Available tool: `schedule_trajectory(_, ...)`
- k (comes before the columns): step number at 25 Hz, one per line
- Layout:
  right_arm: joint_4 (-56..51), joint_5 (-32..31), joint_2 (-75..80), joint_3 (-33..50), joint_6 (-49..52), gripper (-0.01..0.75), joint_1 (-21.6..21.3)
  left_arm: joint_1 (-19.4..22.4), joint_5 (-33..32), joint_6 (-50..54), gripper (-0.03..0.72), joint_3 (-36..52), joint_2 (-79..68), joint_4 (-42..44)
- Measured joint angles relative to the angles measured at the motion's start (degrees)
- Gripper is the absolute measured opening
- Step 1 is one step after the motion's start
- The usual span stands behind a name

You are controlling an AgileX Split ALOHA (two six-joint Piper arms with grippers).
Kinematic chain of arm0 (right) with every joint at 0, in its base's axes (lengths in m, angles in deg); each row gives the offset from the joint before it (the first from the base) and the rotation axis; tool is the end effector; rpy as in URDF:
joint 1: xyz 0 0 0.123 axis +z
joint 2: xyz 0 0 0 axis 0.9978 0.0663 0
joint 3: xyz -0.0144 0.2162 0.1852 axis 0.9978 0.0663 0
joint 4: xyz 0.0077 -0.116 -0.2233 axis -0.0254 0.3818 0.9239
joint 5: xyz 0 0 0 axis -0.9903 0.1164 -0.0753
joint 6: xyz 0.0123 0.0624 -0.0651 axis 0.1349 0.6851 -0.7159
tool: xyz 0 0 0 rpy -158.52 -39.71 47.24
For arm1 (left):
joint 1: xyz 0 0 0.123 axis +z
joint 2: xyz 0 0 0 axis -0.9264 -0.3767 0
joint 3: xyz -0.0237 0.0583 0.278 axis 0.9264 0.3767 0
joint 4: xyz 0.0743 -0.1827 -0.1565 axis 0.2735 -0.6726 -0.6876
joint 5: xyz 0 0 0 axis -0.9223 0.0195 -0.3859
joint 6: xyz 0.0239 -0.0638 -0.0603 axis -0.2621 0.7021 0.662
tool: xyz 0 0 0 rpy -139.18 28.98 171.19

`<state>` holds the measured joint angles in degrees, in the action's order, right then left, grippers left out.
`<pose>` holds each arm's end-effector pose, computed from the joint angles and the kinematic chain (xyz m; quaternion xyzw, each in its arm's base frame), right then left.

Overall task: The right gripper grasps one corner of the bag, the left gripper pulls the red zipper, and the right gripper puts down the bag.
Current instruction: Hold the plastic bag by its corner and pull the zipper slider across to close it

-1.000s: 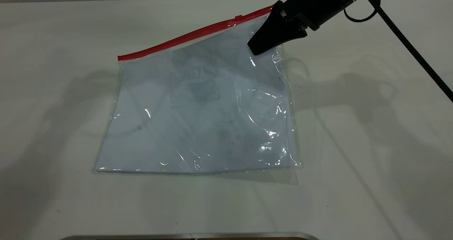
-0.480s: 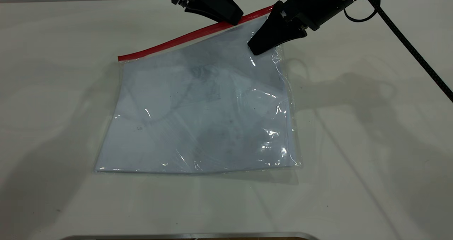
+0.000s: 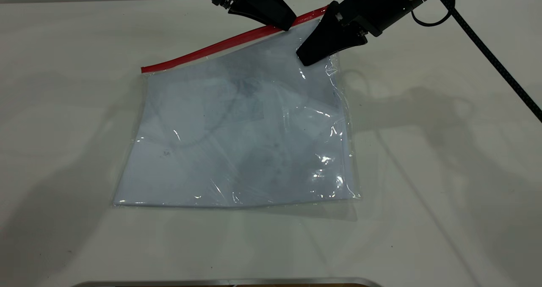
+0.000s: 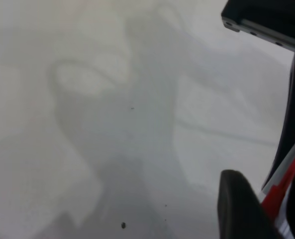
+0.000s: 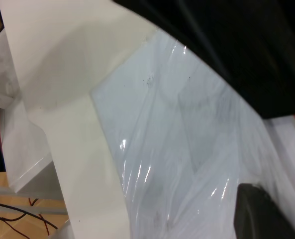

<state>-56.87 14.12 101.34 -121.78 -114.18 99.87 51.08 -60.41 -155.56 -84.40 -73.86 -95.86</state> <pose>0.4017 0.1664 0.0713 -0.3735 0.8277 0.3758 0.1848 0.4527 -0.2090 0.0882 0.4116 0.7948 -0.3934 0.2100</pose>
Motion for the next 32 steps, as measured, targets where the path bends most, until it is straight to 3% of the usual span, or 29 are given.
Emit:
schedule_trajectory(4, 0.0, 0.0, 0.0, 0.0, 0.0, 0.034, 0.0, 0.0, 0.2, 0.0, 0.207, 0.0, 0.0, 0.0)
schedule_trajectory(17, 0.0, 0.0, 0.0, 0.0, 0.0, 0.034, 0.0, -0.7, 0.4, -1.1, 0.190, 0.0, -0.3, 0.0)
schedule_trajectory(23, 0.1, 0.2, 0.0, 0.0, 0.0, 0.034, 0.0, -0.9, 0.8, -3.0, 0.060, 0.0, -0.3, 0.1)
schedule_trajectory(32, -3.0, -2.9, 0.1, 0.0, 0.0, 0.034, -3.1, -0.9, 2.2, -4.6, 0.053, -0.1, -0.3, -2.1)
